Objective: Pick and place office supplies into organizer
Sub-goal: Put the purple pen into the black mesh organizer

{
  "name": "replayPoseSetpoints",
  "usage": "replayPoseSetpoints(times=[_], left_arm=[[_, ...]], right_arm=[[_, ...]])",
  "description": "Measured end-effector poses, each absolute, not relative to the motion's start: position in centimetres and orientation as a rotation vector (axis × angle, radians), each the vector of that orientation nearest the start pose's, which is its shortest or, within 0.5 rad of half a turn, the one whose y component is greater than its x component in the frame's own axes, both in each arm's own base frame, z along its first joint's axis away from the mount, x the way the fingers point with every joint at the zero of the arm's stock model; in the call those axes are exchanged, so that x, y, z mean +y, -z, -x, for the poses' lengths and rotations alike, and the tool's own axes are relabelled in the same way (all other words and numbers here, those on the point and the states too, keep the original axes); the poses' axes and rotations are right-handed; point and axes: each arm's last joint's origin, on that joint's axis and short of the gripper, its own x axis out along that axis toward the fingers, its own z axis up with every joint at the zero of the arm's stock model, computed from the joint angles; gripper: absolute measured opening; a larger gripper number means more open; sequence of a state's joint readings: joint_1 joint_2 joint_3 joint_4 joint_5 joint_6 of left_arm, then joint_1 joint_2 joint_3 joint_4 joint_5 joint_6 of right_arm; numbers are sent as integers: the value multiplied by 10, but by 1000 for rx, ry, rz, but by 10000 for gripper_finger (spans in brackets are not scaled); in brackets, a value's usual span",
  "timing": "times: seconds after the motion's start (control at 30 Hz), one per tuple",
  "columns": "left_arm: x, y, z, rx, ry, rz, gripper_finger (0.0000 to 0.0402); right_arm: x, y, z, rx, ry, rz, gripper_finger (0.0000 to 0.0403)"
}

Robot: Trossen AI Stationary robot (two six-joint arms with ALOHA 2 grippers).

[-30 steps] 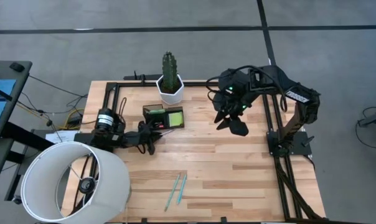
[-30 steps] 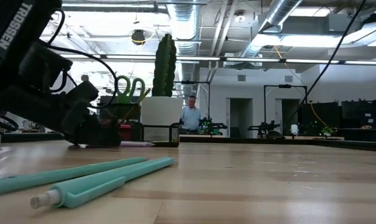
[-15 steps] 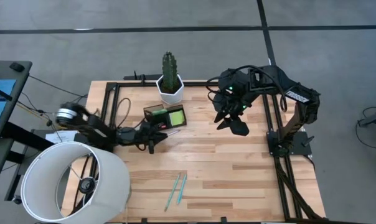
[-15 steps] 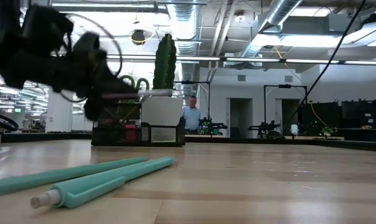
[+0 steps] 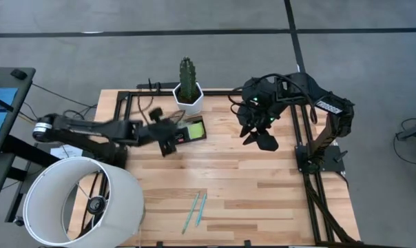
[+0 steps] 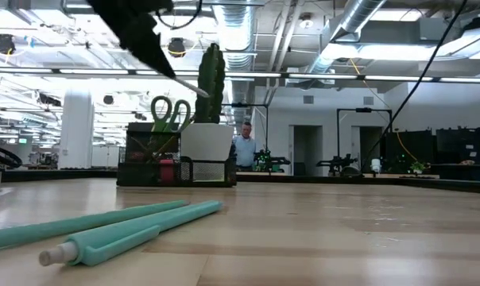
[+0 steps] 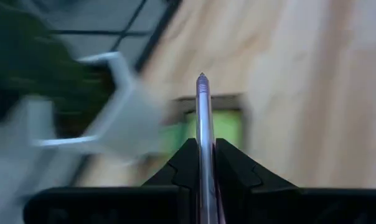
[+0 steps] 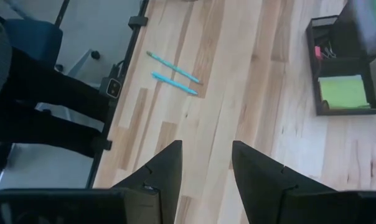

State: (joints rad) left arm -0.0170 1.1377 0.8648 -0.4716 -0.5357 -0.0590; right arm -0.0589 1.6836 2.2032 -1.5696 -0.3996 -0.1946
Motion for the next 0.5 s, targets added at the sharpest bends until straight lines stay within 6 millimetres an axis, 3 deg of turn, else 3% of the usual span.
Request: replayPoseSetpoints(times=[0.13, 0.27, 0.37, 0.5], left_arm=[[30, -315, -219, 850, -611, -232, 23], [45, -338, -205, 952, -644, -204, 23], [53, -342, -196, 1045, -596, -162, 23], [60, -328, -196, 1155, -483, -102, 23]], right_arm=[[-5, -458, -280, 991, -406, -64, 133], [-5, -458, -280, 991, -406, -65, 134], [-5, -458, -280, 991, -406, -65, 134], [-5, -458, -280, 991, -406, -65, 133]])
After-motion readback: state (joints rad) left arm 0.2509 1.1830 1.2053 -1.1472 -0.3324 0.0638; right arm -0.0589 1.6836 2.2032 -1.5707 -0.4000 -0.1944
